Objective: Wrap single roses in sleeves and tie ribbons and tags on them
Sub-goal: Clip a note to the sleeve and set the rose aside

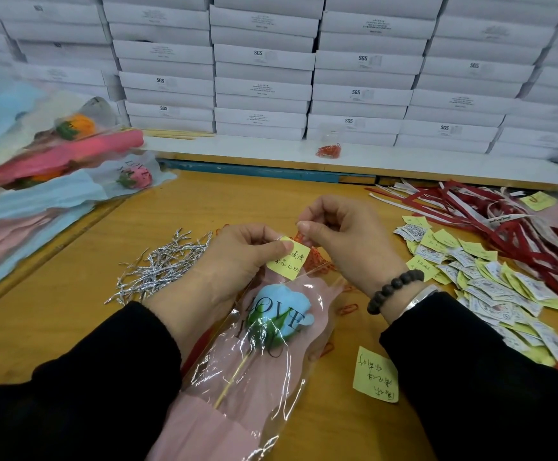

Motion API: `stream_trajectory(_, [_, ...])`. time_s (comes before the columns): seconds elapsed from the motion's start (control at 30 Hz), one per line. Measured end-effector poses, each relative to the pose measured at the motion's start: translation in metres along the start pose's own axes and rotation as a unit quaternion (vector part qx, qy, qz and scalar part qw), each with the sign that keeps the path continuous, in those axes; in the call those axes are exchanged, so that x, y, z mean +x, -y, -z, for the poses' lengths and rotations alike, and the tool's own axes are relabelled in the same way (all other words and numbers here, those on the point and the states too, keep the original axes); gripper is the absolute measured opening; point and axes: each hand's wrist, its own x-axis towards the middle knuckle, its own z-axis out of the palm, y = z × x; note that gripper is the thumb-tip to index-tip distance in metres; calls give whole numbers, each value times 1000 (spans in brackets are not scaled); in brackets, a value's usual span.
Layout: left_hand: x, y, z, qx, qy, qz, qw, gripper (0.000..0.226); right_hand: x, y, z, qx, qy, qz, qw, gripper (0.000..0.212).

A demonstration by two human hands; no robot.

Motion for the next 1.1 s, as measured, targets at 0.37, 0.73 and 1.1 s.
stream_trajectory(0.37, [2,1,2,-17,-7,2,1000,28,-1,1,1,4,-5,16,1000,20])
stream_trajectory(0.73, [2,0,2,-14,-11,-3,1000,24,-3,1,-3,27,24,-6,999,17])
stream_trajectory(1.1, [3,0,3,-50,-12,5,999,25,-2,-1,-5,49,-1,-19,999,13])
